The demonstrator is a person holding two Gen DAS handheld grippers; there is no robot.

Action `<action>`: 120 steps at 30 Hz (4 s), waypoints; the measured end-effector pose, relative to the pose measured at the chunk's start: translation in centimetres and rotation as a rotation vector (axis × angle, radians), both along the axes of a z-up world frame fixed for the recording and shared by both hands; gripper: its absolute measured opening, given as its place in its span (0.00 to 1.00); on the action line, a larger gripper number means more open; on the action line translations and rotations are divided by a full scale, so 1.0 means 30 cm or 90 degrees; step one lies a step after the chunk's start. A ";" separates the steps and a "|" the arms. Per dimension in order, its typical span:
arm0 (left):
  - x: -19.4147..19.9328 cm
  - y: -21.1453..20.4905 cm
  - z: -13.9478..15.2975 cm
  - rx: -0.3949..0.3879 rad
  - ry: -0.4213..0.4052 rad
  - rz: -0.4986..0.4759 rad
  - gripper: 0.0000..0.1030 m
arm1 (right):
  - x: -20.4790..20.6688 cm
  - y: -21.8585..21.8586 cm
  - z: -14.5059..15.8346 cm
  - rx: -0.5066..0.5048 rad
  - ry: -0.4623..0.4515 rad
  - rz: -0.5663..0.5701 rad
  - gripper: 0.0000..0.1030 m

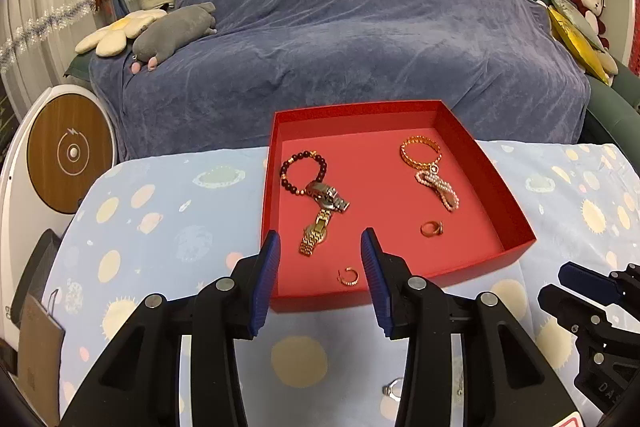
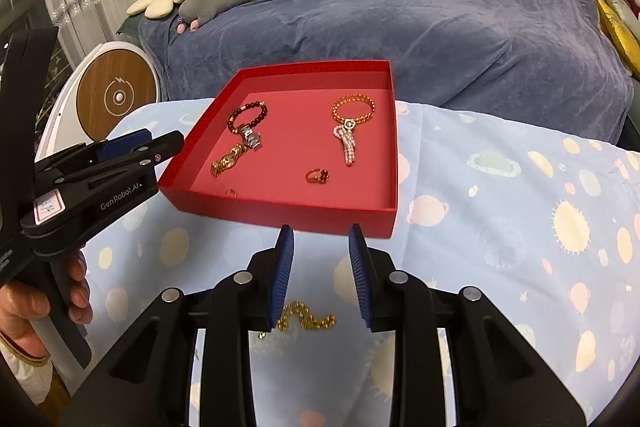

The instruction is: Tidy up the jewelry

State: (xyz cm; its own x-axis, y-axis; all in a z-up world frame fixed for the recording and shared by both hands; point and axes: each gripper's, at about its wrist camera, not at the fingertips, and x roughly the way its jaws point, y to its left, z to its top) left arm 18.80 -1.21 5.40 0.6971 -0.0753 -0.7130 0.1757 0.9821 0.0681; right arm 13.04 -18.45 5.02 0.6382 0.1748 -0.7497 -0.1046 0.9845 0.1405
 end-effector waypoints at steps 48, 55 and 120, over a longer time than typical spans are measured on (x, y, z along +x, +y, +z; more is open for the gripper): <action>-0.321 -0.043 -0.291 -0.029 0.156 -0.074 0.00 | -0.190 -0.003 -0.205 0.004 0.109 0.009 0.31; -0.269 -0.013 -0.290 -0.030 0.148 -0.043 0.00 | -0.156 0.010 -0.202 0.006 0.107 0.010 0.31; -0.347 -0.008 -0.264 -0.059 0.167 -0.080 0.33 | -0.183 0.004 -0.207 -0.003 0.132 0.037 0.04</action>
